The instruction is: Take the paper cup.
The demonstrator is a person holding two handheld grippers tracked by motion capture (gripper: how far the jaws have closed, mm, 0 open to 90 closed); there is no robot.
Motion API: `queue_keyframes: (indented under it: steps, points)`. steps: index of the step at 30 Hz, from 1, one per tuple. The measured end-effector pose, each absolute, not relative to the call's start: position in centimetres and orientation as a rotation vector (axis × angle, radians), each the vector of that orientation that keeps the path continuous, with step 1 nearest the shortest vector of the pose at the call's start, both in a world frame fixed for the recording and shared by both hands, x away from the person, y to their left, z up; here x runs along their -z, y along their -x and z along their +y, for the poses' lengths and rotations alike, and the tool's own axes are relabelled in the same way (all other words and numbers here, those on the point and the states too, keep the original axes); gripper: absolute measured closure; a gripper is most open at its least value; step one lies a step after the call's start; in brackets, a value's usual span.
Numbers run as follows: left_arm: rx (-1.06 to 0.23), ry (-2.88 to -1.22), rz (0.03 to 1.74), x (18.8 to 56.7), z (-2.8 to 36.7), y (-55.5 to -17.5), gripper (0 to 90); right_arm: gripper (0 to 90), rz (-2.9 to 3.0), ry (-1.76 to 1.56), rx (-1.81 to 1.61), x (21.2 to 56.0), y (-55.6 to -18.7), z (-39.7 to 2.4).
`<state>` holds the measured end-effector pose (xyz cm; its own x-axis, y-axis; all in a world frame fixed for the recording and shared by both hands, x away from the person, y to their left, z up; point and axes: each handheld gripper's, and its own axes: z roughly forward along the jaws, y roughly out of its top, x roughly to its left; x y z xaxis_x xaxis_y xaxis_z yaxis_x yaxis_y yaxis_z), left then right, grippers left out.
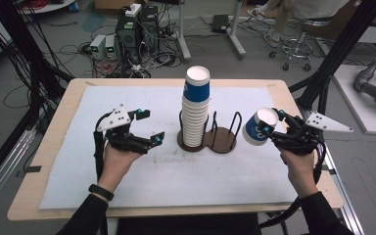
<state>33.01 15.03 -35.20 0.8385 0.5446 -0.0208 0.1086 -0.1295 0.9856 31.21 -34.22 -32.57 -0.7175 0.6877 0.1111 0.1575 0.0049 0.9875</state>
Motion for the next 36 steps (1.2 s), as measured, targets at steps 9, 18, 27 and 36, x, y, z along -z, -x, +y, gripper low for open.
queue_keyframes:
  steps: [9,18,27,36]
  points:
    - [-0.377,-1.646,0.587,37.4,17.5,-31.4,8.0,29.7,1.851,-0.907,-1.746,32.9,-31.2,-35.0]
    - [-0.394,-1.664,0.565,37.6,17.2,-31.4,8.0,29.7,1.87,-0.903,-1.738,33.1,-31.1,-35.1]
    - [-0.422,-1.674,0.551,37.6,16.9,-31.5,8.1,29.7,1.858,-0.917,-1.738,33.0,-30.9,-35.7]
    - [-0.415,-1.689,0.547,37.8,16.4,-31.9,8.1,29.7,1.848,-0.906,-1.739,32.7,-30.6,-35.9]
